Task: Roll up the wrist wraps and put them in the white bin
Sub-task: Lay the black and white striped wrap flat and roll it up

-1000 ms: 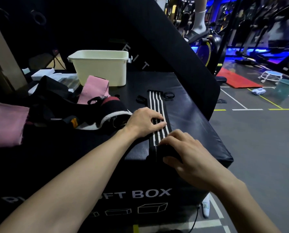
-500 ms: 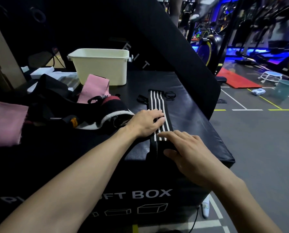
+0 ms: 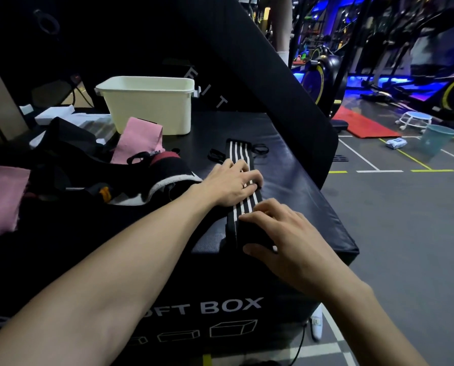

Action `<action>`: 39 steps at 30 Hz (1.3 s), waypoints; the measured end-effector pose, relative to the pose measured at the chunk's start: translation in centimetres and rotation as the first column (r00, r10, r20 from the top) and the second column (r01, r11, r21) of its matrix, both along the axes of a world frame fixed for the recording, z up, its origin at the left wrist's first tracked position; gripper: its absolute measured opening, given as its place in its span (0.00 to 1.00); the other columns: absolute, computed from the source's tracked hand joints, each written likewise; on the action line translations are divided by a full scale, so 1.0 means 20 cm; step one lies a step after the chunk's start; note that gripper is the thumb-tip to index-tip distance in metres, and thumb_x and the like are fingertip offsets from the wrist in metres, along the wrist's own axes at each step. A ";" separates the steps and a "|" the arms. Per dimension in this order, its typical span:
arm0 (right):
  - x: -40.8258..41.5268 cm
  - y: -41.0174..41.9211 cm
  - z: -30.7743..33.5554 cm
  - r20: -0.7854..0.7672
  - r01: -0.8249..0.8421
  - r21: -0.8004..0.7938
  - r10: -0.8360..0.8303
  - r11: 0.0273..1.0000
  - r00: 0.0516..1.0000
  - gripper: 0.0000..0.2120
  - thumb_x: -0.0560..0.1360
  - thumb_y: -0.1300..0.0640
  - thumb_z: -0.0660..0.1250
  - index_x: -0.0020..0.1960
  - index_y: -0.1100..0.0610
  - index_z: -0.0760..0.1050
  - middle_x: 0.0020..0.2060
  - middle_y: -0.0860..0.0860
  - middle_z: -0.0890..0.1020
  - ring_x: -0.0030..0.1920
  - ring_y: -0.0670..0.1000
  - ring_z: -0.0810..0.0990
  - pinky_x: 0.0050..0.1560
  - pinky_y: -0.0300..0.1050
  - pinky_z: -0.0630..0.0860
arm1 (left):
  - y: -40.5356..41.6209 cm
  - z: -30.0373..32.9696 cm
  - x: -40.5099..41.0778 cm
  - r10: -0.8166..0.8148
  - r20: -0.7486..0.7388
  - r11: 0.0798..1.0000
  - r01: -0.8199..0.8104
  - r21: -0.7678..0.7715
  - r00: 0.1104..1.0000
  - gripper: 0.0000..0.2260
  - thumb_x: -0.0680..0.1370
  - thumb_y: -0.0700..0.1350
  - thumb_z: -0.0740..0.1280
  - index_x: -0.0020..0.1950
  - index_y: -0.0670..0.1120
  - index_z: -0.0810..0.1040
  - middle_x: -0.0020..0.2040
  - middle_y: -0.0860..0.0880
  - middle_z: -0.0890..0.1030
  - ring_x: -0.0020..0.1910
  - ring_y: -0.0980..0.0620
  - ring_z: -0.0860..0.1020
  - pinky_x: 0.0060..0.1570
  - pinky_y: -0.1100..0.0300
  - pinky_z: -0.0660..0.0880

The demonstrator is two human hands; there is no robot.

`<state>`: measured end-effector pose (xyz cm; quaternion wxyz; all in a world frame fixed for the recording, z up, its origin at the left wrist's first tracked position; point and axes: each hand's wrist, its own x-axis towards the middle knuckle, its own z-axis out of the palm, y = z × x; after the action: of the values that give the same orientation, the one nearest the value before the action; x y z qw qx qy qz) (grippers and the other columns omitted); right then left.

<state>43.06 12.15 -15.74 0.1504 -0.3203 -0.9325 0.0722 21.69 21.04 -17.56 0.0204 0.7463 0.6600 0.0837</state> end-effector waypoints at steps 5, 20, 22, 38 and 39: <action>-0.01 0.02 0.00 0.073 -0.002 0.101 -0.005 0.995 0.997 0.26 0.70 0.44 0.71 0.67 0.48 0.77 0.52 0.46 0.80 0.51 0.53 0.79 0.56 0.49 0.74 | 0.03 0.00 -0.01 0.011 0.070 1.000 -0.012 0.016 0.998 0.09 0.83 0.60 0.59 0.61 0.67 0.76 0.63 0.56 0.70 0.63 0.49 0.66 0.67 0.48 0.61; -0.02 0.09 0.07 0.038 -0.057 -0.023 0.058 0.998 0.998 0.22 0.80 0.47 0.68 0.71 0.43 0.67 0.49 0.42 0.82 0.48 0.48 0.77 0.52 0.45 0.64 | 0.01 -0.07 -0.04 0.010 0.339 0.989 -0.059 0.135 0.941 0.13 0.77 0.64 0.69 0.61 0.67 0.81 0.61 0.59 0.75 0.63 0.53 0.69 0.66 0.49 0.61; -0.02 0.08 0.05 0.043 -0.024 -0.023 0.025 0.999 0.999 0.13 0.81 0.47 0.65 0.64 0.44 0.68 0.45 0.39 0.76 0.46 0.47 0.73 0.54 0.47 0.62 | 0.01 -0.07 -0.04 0.014 0.376 0.985 -0.077 0.153 0.926 0.16 0.76 0.64 0.71 0.62 0.64 0.78 0.59 0.59 0.77 0.62 0.53 0.70 0.67 0.47 0.64; -0.11 0.11 -0.02 -0.061 0.088 0.054 -0.085 0.995 0.995 0.10 0.83 0.50 0.60 0.63 0.41 0.70 0.57 0.39 0.77 0.58 0.46 0.72 0.67 0.51 0.60 | 0.00 -0.08 -0.04 0.011 0.492 0.962 -0.142 0.231 0.871 0.15 0.69 0.64 0.75 0.47 0.55 0.83 0.44 0.59 0.80 0.50 0.57 0.74 0.60 0.51 0.73; -0.11 0.11 -0.04 -0.097 0.087 0.066 -0.080 0.994 0.992 0.08 0.82 0.50 0.63 0.60 0.42 0.71 0.56 0.39 0.76 0.58 0.46 0.72 0.66 0.51 0.61 | 0.00 -0.08 -0.04 0.010 0.489 0.963 -0.140 0.231 0.872 0.15 0.69 0.64 0.74 0.47 0.55 0.83 0.44 0.60 0.80 0.50 0.57 0.74 0.60 0.51 0.73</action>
<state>40.93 14.25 -16.49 0.2081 -0.3497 -0.9122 0.0483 20.87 20.99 -19.08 0.0838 0.6713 0.6459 0.3538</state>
